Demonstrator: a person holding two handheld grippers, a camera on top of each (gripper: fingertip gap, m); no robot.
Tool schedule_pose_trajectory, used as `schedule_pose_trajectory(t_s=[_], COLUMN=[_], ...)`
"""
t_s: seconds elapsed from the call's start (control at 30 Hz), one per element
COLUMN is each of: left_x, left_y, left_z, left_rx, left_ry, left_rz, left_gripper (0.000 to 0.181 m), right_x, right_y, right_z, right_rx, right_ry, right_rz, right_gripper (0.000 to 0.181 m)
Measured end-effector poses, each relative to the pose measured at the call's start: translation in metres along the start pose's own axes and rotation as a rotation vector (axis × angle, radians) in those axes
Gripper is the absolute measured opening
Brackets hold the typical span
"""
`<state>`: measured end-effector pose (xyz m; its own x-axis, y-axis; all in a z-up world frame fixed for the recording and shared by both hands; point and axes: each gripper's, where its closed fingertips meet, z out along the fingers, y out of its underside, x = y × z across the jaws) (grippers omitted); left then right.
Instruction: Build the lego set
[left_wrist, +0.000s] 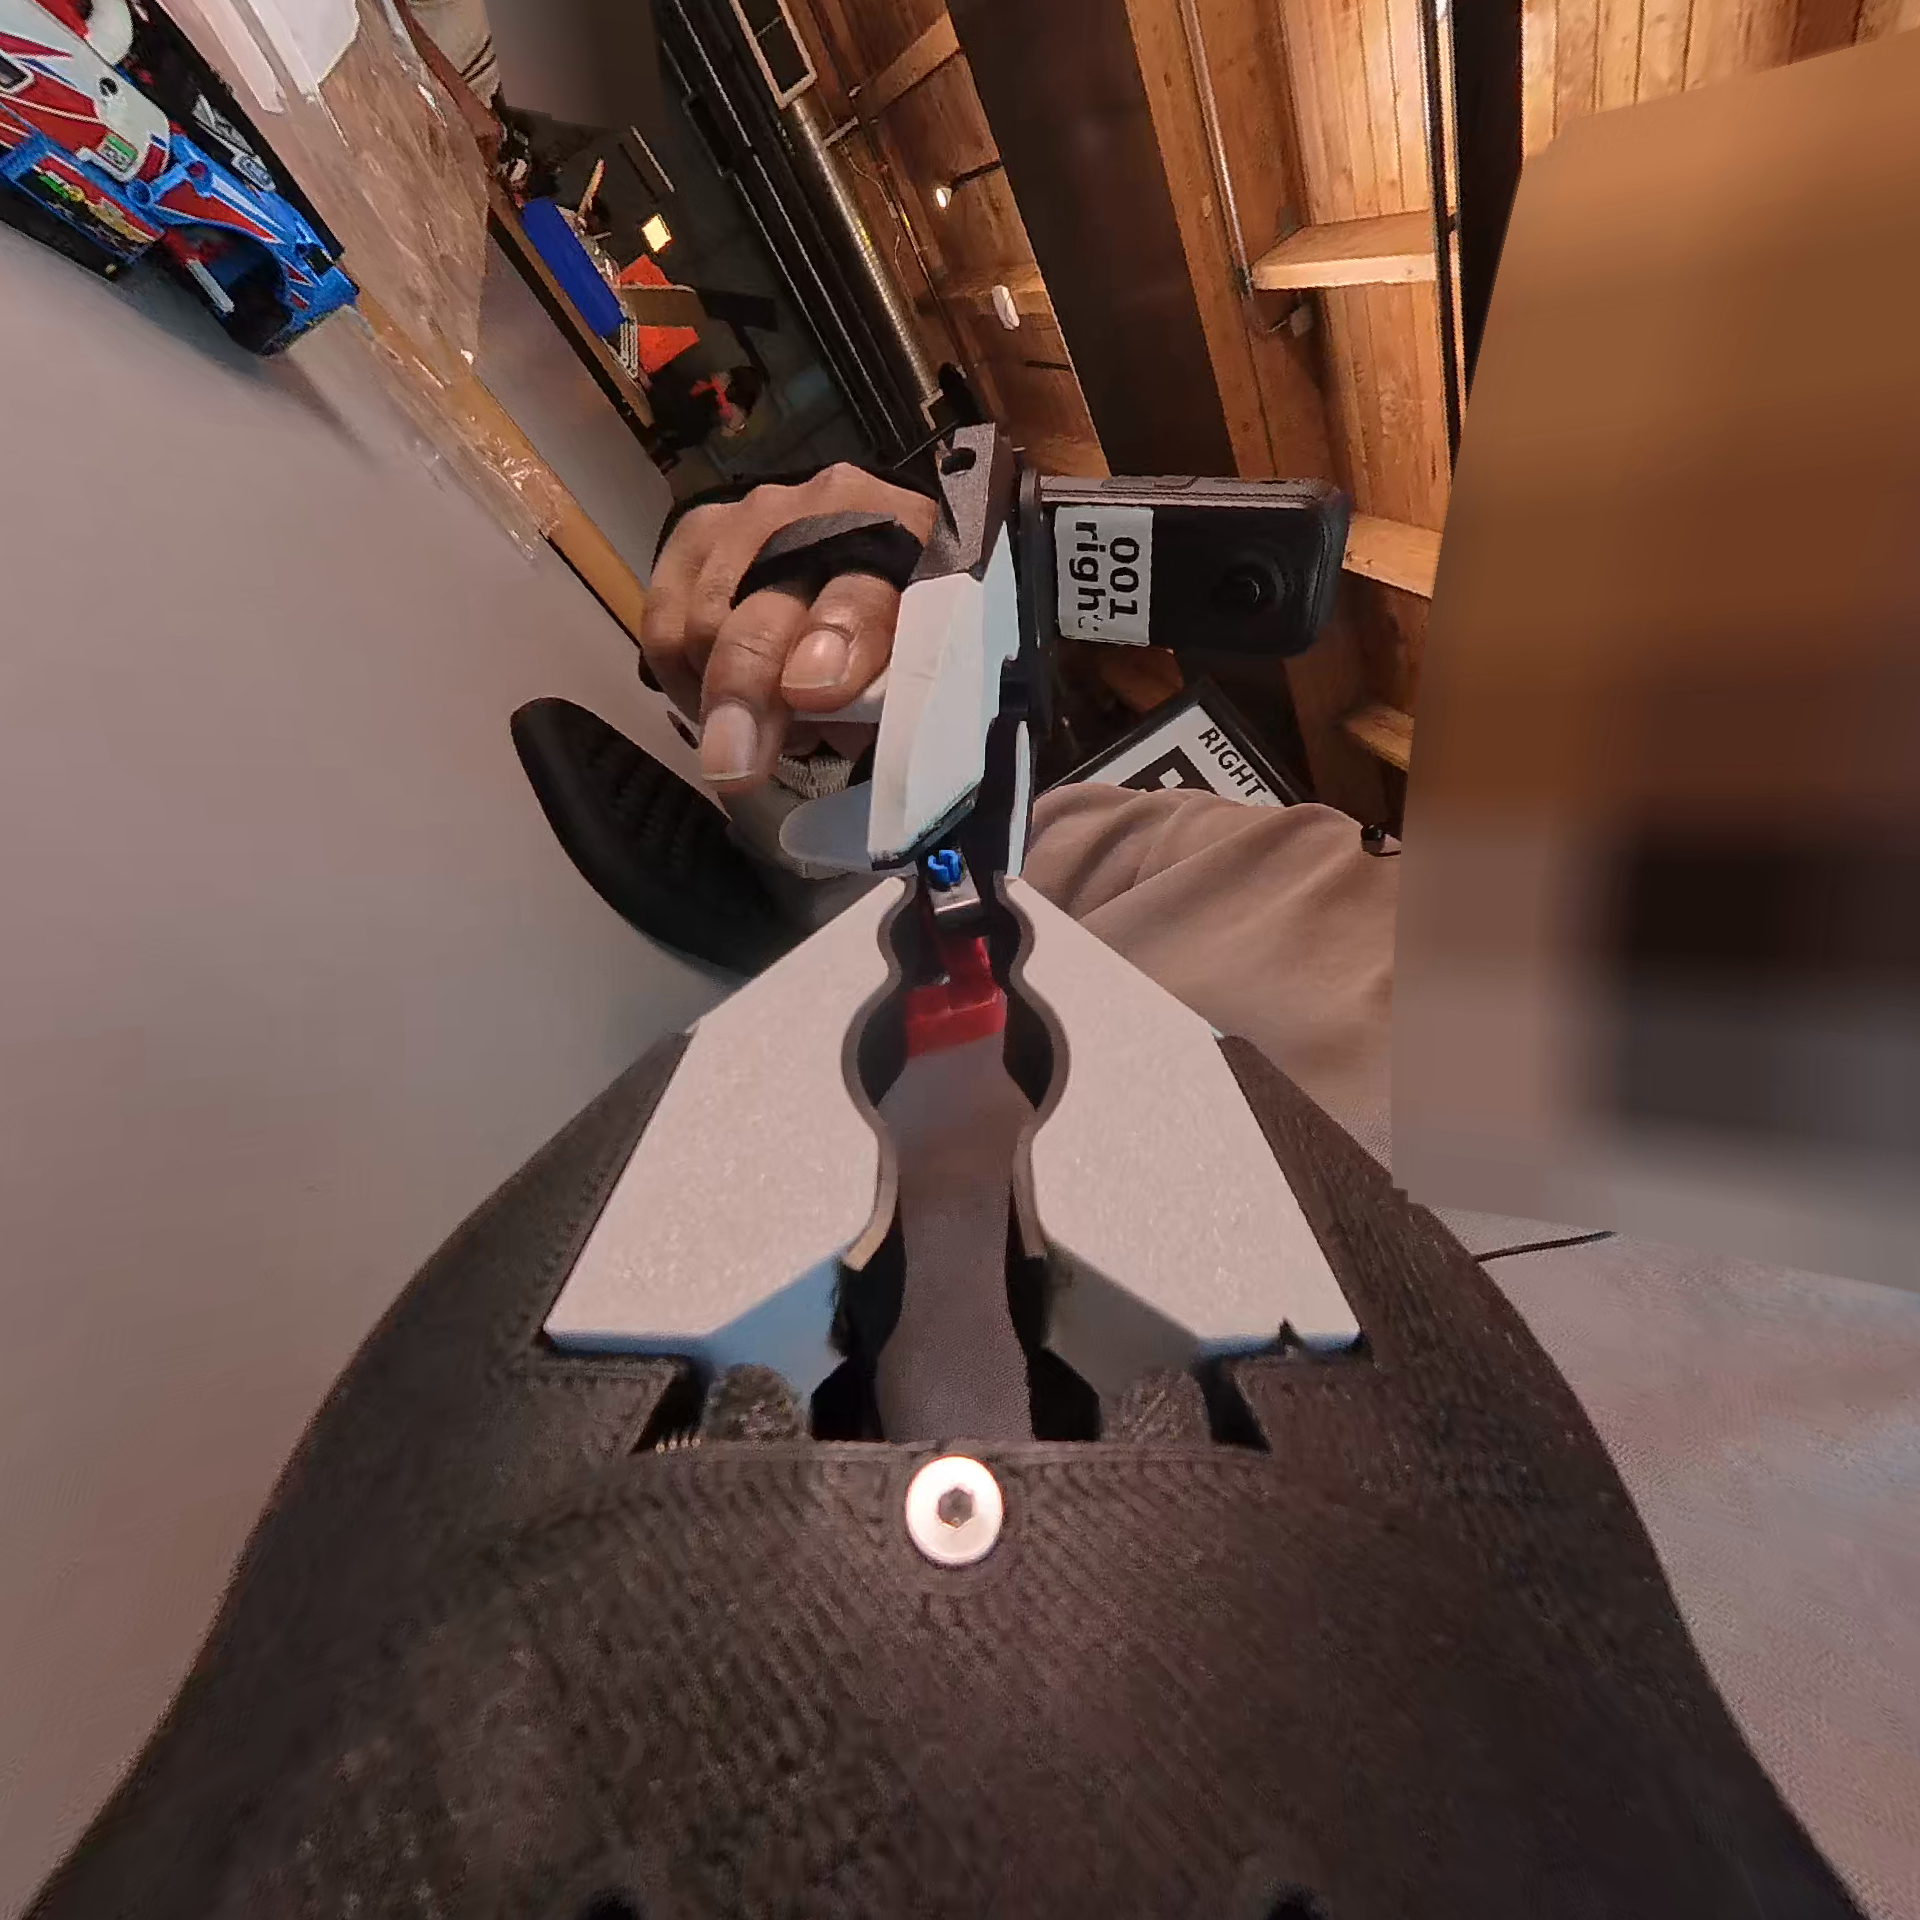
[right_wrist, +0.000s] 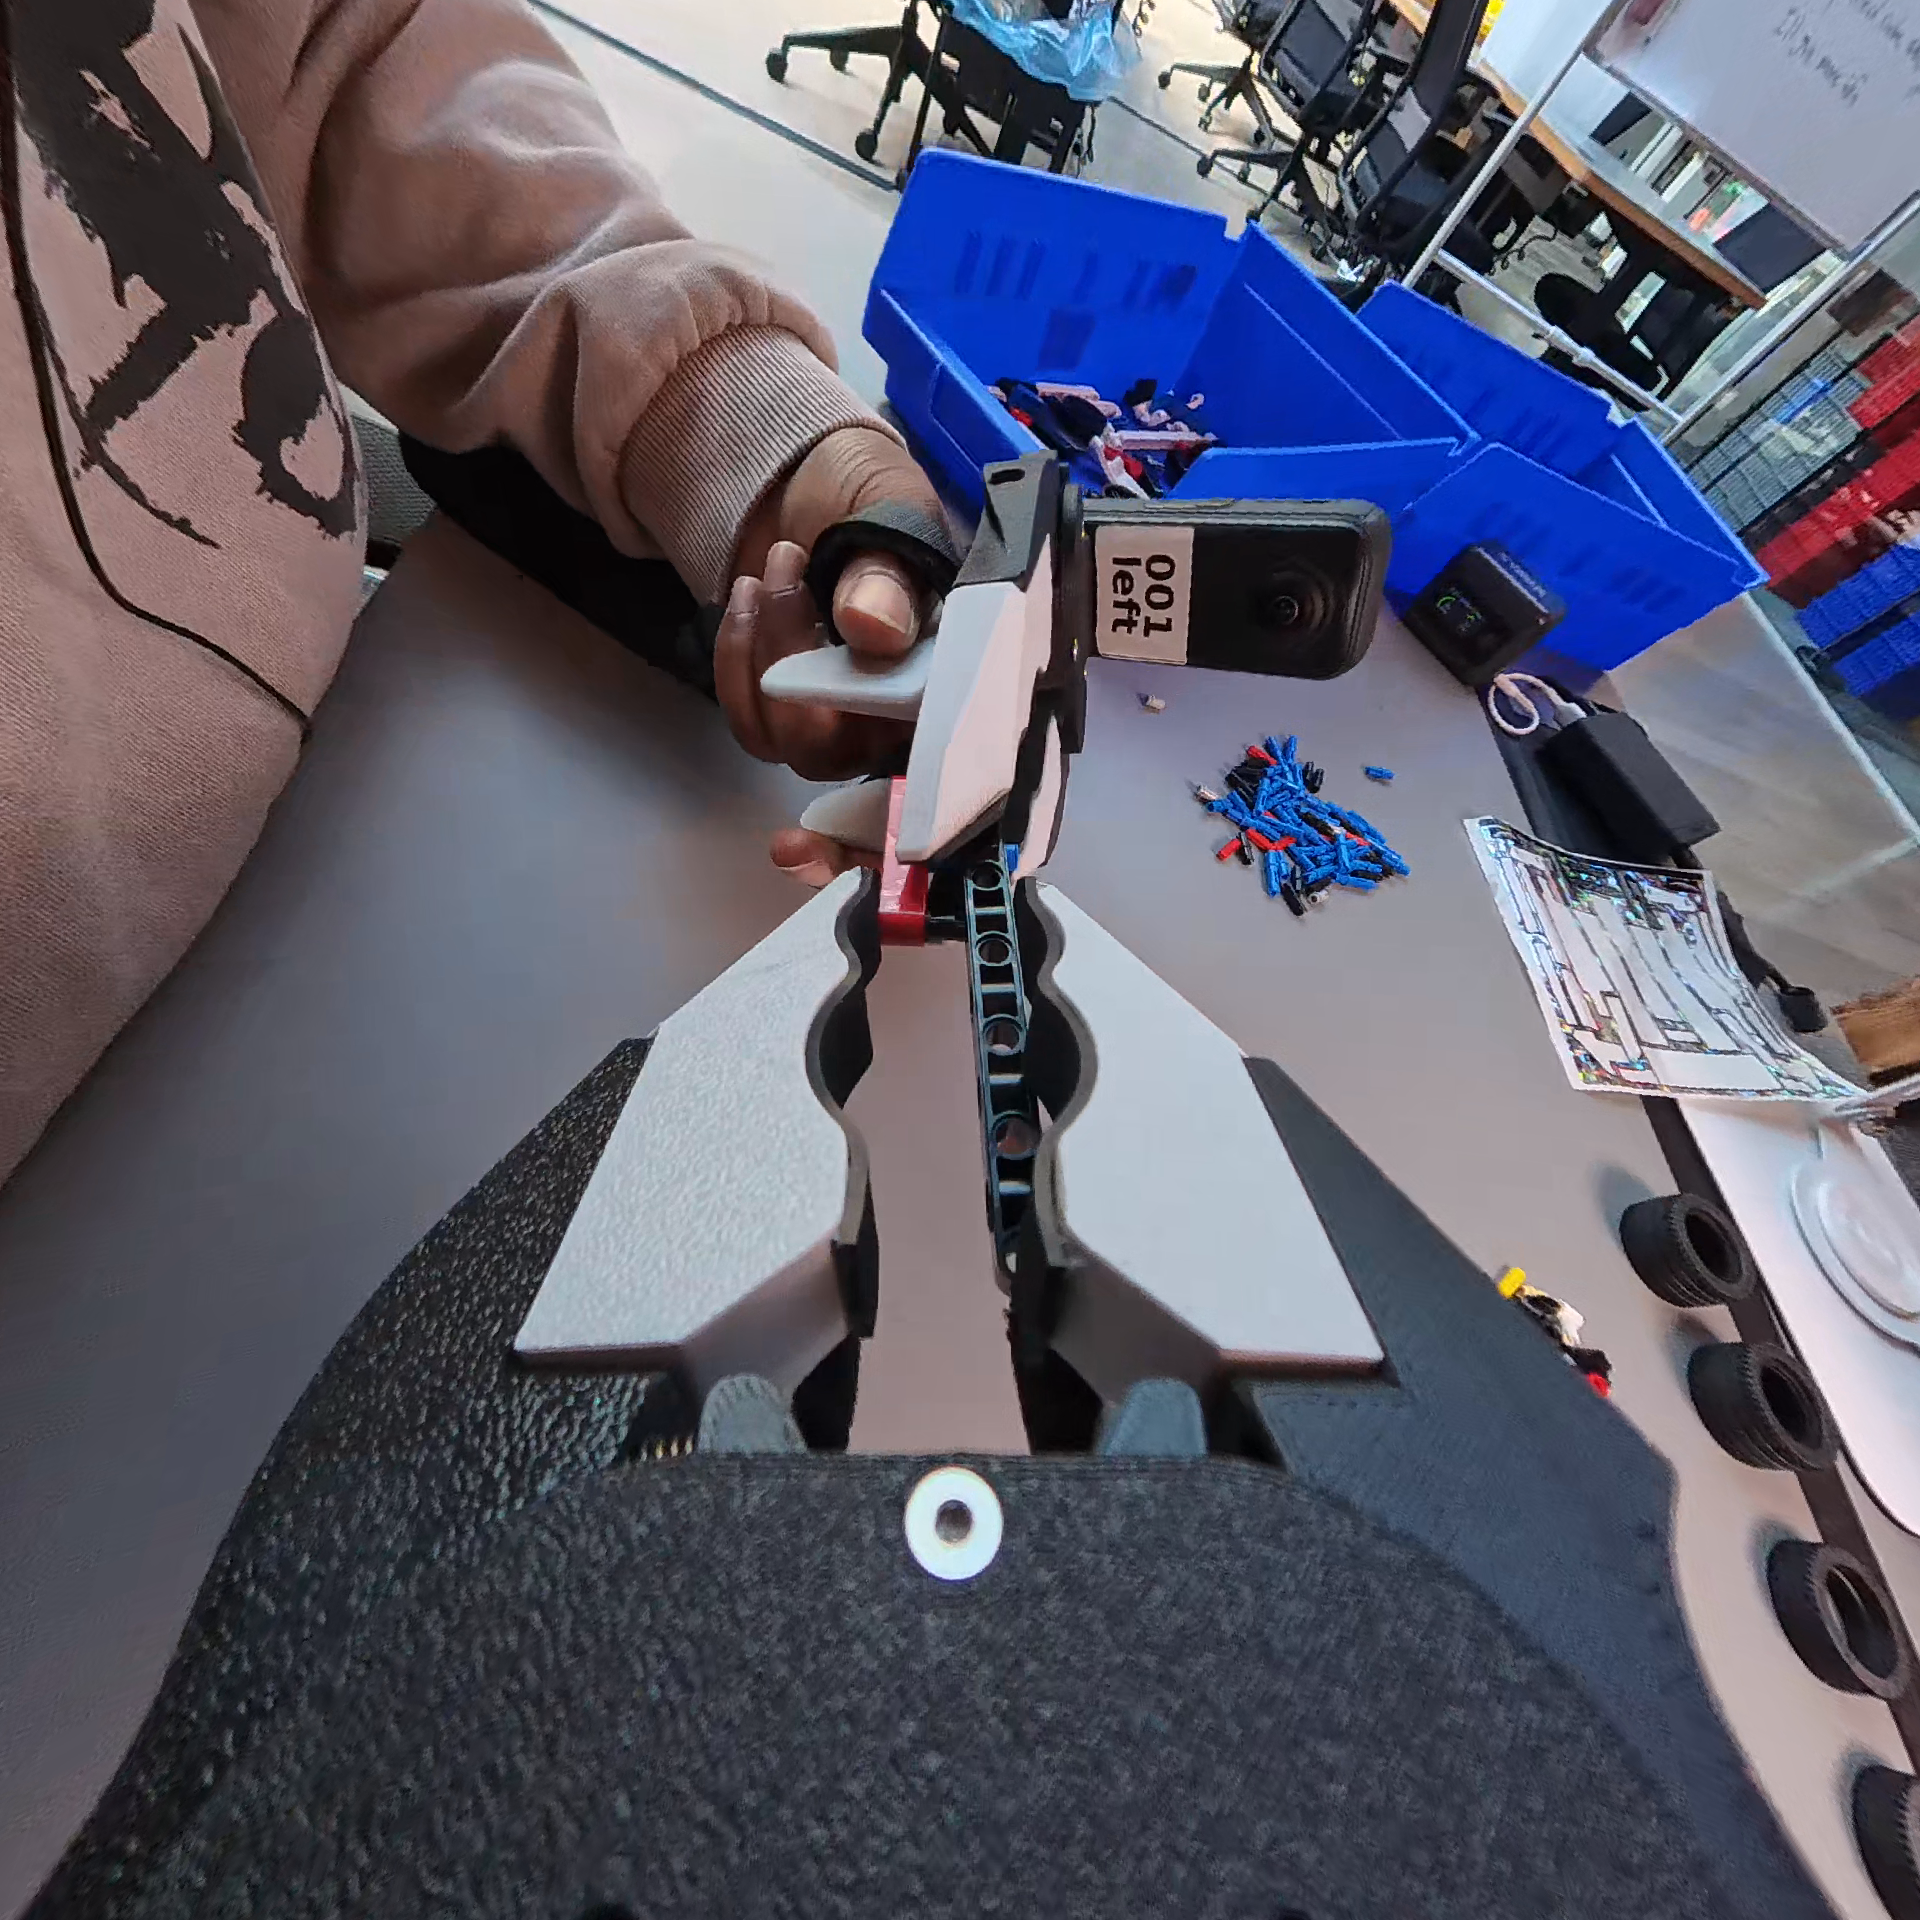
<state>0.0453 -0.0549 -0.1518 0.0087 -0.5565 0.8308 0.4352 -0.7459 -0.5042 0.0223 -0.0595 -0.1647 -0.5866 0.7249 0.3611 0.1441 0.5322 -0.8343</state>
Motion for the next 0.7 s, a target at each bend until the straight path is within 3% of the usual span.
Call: schedule_pose_trajectory(t_s=[0.53, 0.6, 0.7], left_x=[-0.009, -0.012, -0.007], left_y=[-0.006, -0.006, -0.012], left_z=[-0.008, -0.009, -0.020], left_rx=[0.104, 0.061, -0.009], left_ry=[-0.018, -0.089, -0.234], left_rz=[-0.047, 0.065, 0.369], left_gripper=[0.008, 0.014, 0.030], right_x=[0.004, 0.004, 0.020], right_y=[0.005, 0.007, 0.006], right_z=[0.007, 0.008, 0.002], right_rx=[0.003, 0.051, 0.153], right_ry=[-0.026, -0.075, -0.055], right_rz=[0.116, 0.208, 0.364], right_gripper=[0.023, 0.023, 0.023])
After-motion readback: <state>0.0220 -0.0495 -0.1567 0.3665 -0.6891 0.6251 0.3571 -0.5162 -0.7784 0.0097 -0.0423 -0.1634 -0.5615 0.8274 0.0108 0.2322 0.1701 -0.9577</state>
